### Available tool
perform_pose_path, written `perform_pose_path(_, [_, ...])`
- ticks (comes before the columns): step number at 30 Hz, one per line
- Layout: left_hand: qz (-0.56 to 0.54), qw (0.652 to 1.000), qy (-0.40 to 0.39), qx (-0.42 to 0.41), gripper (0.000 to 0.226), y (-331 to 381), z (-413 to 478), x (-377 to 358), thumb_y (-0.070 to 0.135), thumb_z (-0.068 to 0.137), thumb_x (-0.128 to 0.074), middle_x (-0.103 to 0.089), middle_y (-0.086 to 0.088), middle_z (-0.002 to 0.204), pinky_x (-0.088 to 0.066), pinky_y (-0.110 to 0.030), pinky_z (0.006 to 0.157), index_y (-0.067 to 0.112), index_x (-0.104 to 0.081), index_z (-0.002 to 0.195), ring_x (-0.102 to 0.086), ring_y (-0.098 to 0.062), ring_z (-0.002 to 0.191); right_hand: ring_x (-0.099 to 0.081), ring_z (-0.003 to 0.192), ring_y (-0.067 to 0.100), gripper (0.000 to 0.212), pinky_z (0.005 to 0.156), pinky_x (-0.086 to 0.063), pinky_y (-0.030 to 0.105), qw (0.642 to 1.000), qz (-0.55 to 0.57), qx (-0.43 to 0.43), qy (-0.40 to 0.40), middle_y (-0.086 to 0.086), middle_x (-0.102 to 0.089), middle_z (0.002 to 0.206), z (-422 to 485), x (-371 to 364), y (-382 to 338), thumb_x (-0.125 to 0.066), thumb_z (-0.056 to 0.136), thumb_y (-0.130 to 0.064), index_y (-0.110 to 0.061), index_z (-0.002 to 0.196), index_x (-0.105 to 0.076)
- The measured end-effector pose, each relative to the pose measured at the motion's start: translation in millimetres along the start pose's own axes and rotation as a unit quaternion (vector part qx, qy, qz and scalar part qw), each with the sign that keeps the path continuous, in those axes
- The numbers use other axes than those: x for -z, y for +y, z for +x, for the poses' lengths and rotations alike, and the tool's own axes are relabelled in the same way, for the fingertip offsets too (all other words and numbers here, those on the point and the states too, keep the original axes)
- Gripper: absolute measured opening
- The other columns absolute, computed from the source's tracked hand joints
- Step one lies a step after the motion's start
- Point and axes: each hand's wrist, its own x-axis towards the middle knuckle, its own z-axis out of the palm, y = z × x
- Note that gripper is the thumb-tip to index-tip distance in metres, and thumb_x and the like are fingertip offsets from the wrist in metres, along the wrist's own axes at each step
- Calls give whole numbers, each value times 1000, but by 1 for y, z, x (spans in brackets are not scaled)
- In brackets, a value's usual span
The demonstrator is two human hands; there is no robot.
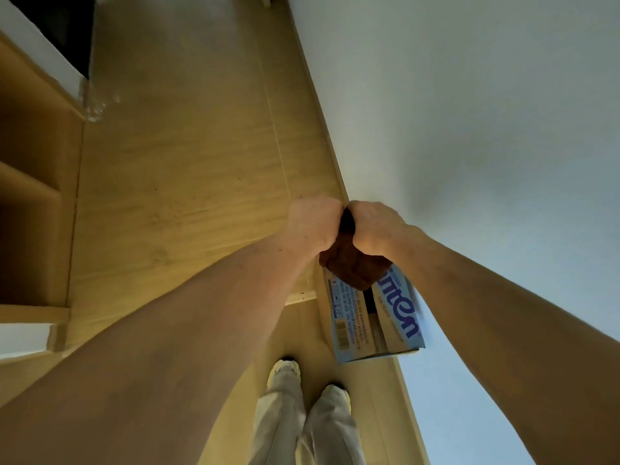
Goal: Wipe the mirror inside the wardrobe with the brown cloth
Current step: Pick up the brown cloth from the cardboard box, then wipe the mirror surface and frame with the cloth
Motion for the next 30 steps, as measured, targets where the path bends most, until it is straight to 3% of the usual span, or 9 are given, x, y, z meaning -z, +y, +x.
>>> perform_pose_path(5, [12, 998, 44, 44, 17, -22, -32, 70, 11, 91, -50, -48, 4, 67, -33, -37, 95, 19, -63, 85, -49, -18, 71, -54, 78, 19, 28, 70, -46, 30, 998, -30, 55, 28, 2, -58, 91, -22, 59, -46, -52, 90, -11, -16, 117, -55])
perform_pose_path(9, [52, 991, 88, 83, 15, -37, -62, 134, 13, 89, -50, -53, 4, 70, -29, -35, 88, 21, -61, 80, -50, -19, 72, -56, 81, 20, 27, 72, -48, 30, 992, -58, 92, 60, 4, -59, 95, -45, 113, -86, -52, 91, -9, -15, 117, -53])
perform_pose_path(14, [71, 978, 162, 113, 16, -59, -101, 217, 18, 90, -49, -53, 4, 77, -30, -38, 93, 22, -52, 74, -49, -20, 75, -57, 87, 20, 31, 83, -51, 33, 978, -82, 148, 123, 4, -60, 102, -74, 180, -139, -57, 90, -11, -17, 119, -53])
perform_pose_path(20, [111, 952, 246, 145, 20, -85, -153, 302, 22, 93, -49, -55, 2, 81, -34, -36, 92, 22, -47, 73, -61, -24, 89, -55, 88, 22, 26, 77, -49, 33, 940, -133, 234, 212, 4, -55, 103, -110, 252, -200, -55, 88, -9, -17, 112, -53])
perform_pose_path(24, [132, 939, 270, 169, 18, -109, -185, 342, 20, 94, -48, -63, -4, 97, -34, -32, 76, 18, -45, 77, -60, -27, 92, -56, 96, 26, 26, 76, -46, 34, 915, -151, 285, 241, 4, -57, 105, -123, 282, -240, -49, 87, -6, -16, 111, -52])
perform_pose_path(30, [172, 916, 285, 226, 15, -164, -227, 379, 12, 94, -45, -60, -4, 96, -32, -30, 77, 18, -46, 81, -58, -27, 93, -55, 101, 29, 33, 81, -48, 39, 881, -173, 352, 266, 7, -56, 109, -124, 305, -312, -47, 87, -3, -14, 118, -50])
